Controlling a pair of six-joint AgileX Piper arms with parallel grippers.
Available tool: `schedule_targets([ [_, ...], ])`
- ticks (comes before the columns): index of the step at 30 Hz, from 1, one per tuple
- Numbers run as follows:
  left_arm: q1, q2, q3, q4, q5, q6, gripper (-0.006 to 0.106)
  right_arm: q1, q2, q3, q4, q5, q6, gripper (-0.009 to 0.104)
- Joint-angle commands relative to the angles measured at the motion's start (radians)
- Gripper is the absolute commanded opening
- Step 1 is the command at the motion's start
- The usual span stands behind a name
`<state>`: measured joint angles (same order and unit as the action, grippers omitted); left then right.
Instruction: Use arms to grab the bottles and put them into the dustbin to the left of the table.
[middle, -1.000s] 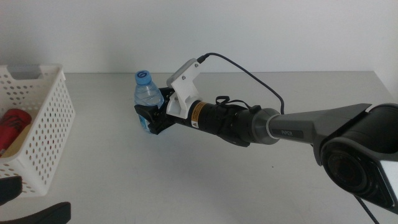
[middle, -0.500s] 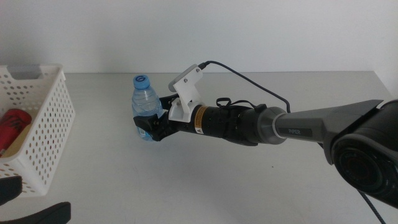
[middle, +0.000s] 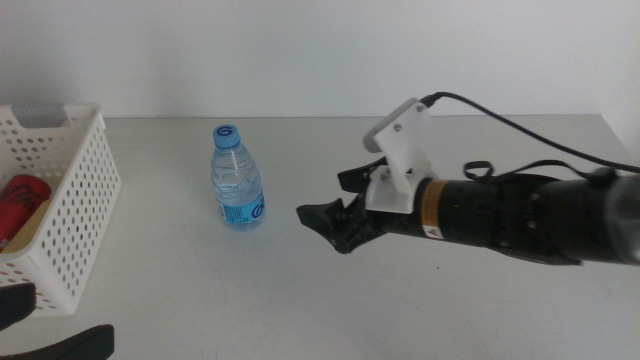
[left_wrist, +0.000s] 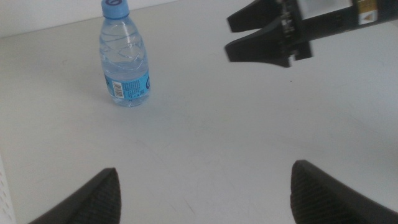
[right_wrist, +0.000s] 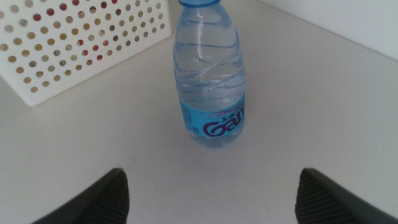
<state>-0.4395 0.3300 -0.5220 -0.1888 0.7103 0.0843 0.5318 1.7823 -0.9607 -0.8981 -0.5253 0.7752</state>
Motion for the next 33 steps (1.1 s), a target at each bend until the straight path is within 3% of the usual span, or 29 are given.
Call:
schedule_targets([
  [1,-0.007,0.01,-0.027,-0.022,-0.065,-0.005,0.093,-0.014,-0.172,0.081,0.013,-0.019,-0.001,0.076],
  [10,-0.007,0.01,-0.027,-0.022,-0.065,-0.005,0.093,-0.013,-0.571,0.34,0.03,0.055,0.003,0.075],
  [11,-0.007,0.01,-0.027,-0.022,-0.065,-0.005,0.093,-0.013,-0.618,0.372,0.083,0.073,0.0,0.075],
  [14,-0.007,0.01,-0.027,-0.022,-0.065,-0.005,0.093,0.0,-0.749,0.44,0.337,0.192,-0.115,0.075],
  [20,-0.007,0.01,-0.027,-0.022,-0.065,-0.005,0.093,0.081,-0.959,0.428,0.872,0.548,-0.715,0.075],
  [22,-0.007,0.01,-0.027,-0.022,-0.065,-0.005,0.093,0.101,-0.994,0.418,1.008,0.601,-0.879,0.075],
  [23,-0.007,0.01,-0.027,-0.022,-0.065,-0.005,0.093,0.104,-1.011,0.418,1.045,0.618,-0.93,0.075],
  [33,-0.007,0.01,-0.027,-0.022,-0.065,-0.005,0.093,0.105,-1.039,0.418,1.054,0.612,-0.946,0.07],
])
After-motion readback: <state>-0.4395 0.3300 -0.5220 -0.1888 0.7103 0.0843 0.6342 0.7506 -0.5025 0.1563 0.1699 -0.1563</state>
